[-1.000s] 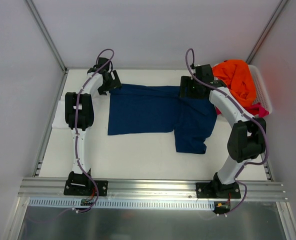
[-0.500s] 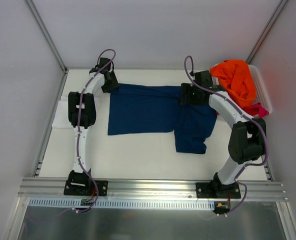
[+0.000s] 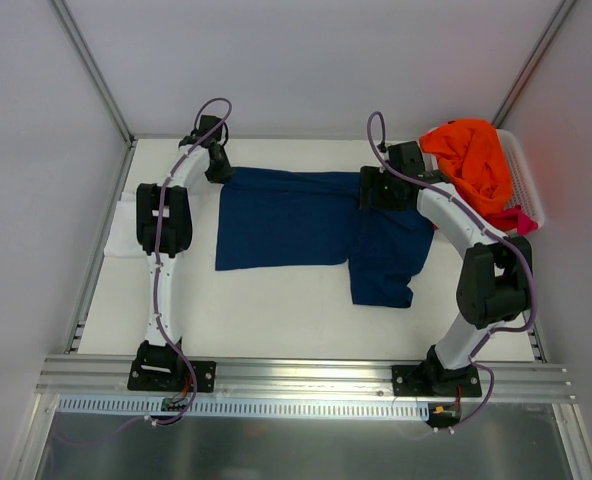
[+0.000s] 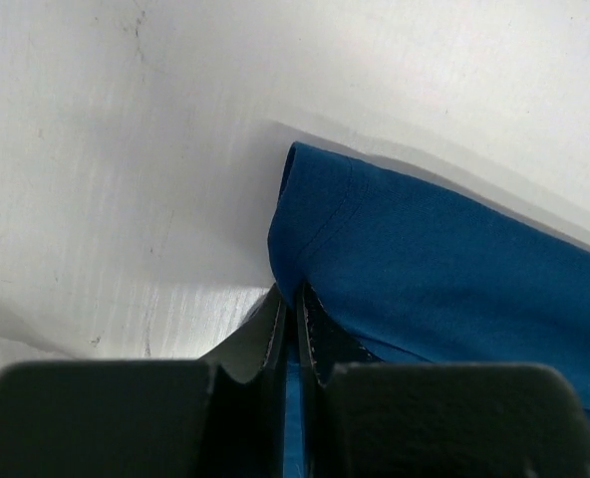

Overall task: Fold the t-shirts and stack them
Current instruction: Fold the flattened tshirt in 1/3 of the way, then grap the side of the flattened tshirt closest away from the robot with both arms

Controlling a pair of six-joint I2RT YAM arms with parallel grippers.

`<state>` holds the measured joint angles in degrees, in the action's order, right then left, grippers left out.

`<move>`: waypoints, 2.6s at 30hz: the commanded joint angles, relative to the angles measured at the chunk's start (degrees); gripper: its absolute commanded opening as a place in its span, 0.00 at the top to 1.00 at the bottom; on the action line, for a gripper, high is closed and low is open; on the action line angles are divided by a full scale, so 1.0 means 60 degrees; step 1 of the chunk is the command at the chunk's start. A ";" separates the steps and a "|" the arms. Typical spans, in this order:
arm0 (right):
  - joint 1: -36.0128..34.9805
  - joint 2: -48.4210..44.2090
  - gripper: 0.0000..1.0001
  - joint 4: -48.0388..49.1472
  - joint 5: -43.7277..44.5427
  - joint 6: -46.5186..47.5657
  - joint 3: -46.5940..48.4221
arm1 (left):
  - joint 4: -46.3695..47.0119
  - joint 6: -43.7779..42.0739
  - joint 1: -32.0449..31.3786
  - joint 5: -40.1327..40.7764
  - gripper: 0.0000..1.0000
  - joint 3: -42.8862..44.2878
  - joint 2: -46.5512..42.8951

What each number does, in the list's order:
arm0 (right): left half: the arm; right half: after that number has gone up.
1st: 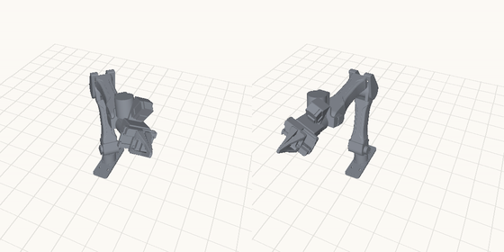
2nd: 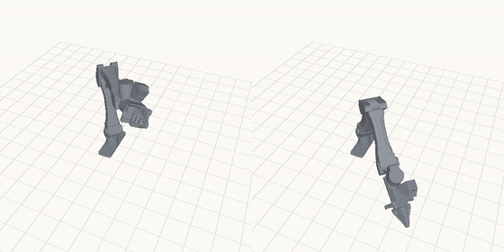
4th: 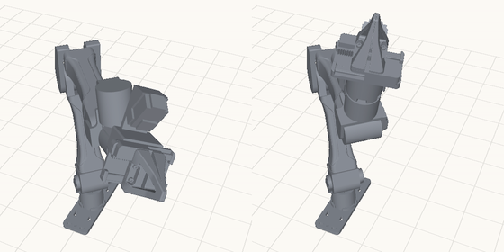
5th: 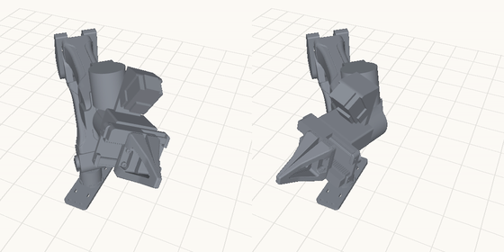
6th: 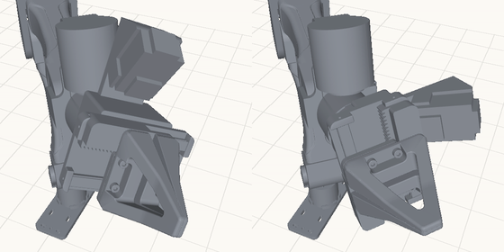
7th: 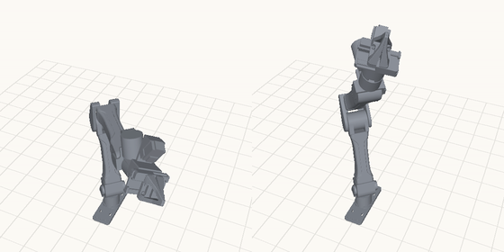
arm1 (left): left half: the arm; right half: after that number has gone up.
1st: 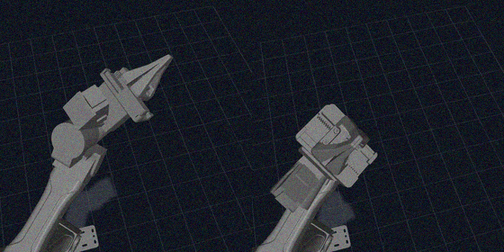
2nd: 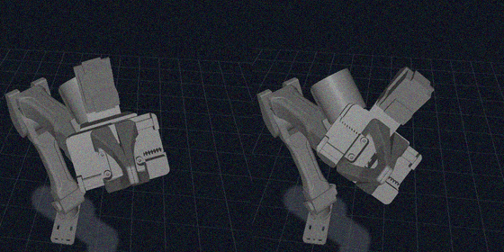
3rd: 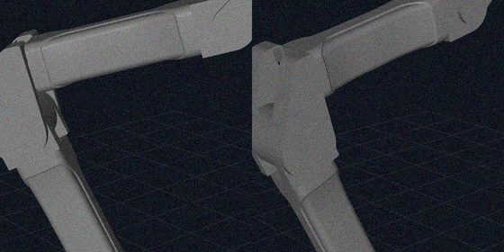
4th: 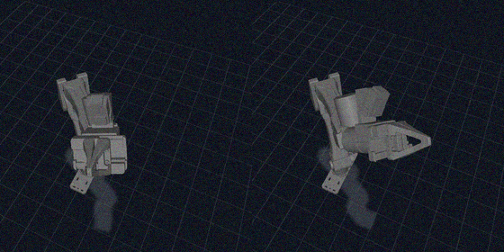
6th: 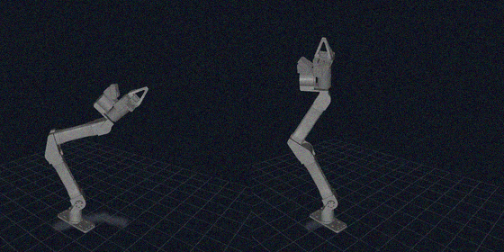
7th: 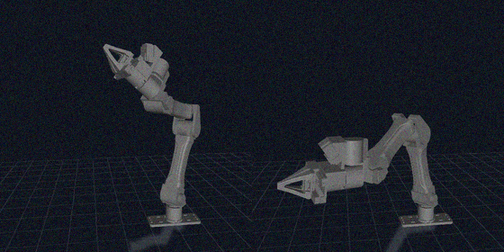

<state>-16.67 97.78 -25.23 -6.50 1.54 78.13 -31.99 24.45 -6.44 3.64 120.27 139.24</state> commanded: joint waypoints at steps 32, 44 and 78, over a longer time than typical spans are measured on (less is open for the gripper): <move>-0.0722 -0.1074 0.20 -0.0877 0.1713 -0.0503 -0.1169 | -0.0235 -0.0397 -0.0275 0.0257 0.01 -0.0430 -0.1410; -0.2567 -0.4955 0.13 -0.3102 0.4496 -0.3214 -0.4127 | -0.0089 0.0275 -0.1196 0.1371 0.01 -0.4114 -0.4308; -0.2028 -0.4621 0.12 -0.1685 0.4953 -0.4110 -0.6955 | 0.1962 0.0877 -0.2164 0.1825 0.01 -1.0025 -0.7328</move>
<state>-30.87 70.24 -37.95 23.31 -24.47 37.58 -21.21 29.58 -19.66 13.19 60.93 96.53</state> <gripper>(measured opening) 0.911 0.990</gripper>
